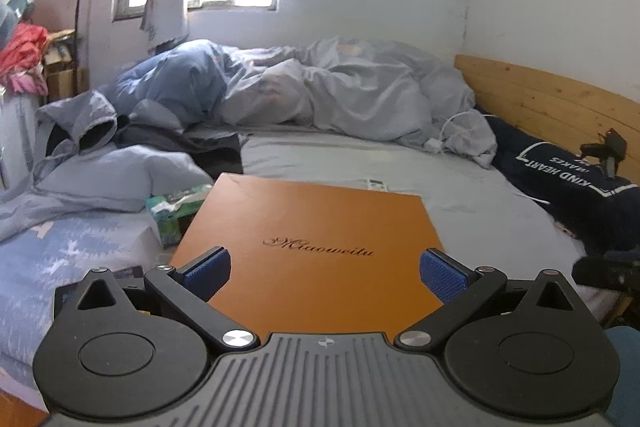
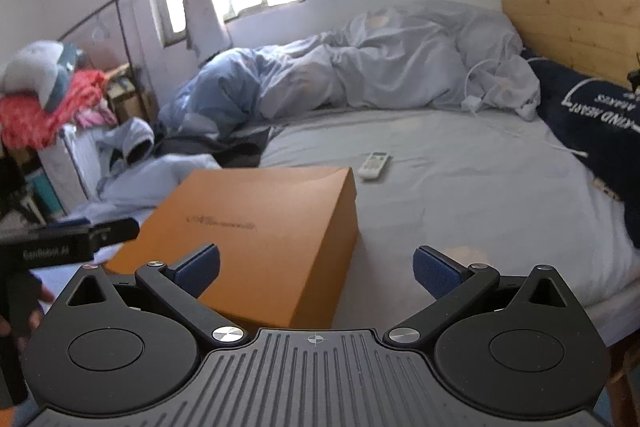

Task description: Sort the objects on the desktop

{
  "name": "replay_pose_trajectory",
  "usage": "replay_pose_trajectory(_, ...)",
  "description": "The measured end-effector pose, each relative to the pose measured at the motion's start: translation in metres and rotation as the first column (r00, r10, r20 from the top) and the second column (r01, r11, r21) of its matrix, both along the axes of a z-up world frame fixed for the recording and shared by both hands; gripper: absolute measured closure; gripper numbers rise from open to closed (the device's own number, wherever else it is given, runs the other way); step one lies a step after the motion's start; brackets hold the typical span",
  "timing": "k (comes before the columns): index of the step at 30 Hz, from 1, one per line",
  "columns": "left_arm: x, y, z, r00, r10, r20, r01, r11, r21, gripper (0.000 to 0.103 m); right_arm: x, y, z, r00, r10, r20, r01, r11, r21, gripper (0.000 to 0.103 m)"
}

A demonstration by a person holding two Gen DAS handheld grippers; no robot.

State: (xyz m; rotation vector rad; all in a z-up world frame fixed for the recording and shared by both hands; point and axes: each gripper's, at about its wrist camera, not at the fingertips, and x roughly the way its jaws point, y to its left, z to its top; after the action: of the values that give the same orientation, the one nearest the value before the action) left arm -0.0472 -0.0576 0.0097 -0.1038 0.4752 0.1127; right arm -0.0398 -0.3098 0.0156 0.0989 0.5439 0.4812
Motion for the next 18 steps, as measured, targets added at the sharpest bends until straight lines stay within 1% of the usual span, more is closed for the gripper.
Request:
replay_pose_trajectory(5,0.004,-0.006,-0.006,0.998,-0.014,-0.059,0.017,0.999,0.046,0.000,-0.003,0.005,-0.003,1.000,0.006,-0.009,-0.006,1.000,-0.012,0.000)
replay_pose_trajectory(8,0.005,-0.007,-0.008,0.997,-0.018,-0.081,0.022,0.999,0.042,0.000,-0.005,0.006,-0.003,1.000,0.007,-0.015,-0.008,1.000,-0.013,0.000)
replay_pose_trajectory(14,0.002,-0.008,-0.009,0.997,-0.017,-0.075,0.019,1.000,0.024,0.000,-0.008,0.008,-0.006,1.000,0.009,-0.026,-0.010,1.000,-0.018,0.000)
replay_pose_trajectory(18,0.000,-0.013,-0.007,0.999,-0.026,-0.043,0.028,0.999,0.046,0.000,-0.009,0.007,-0.007,1.000,0.008,-0.029,-0.009,1.000,-0.019,0.000)
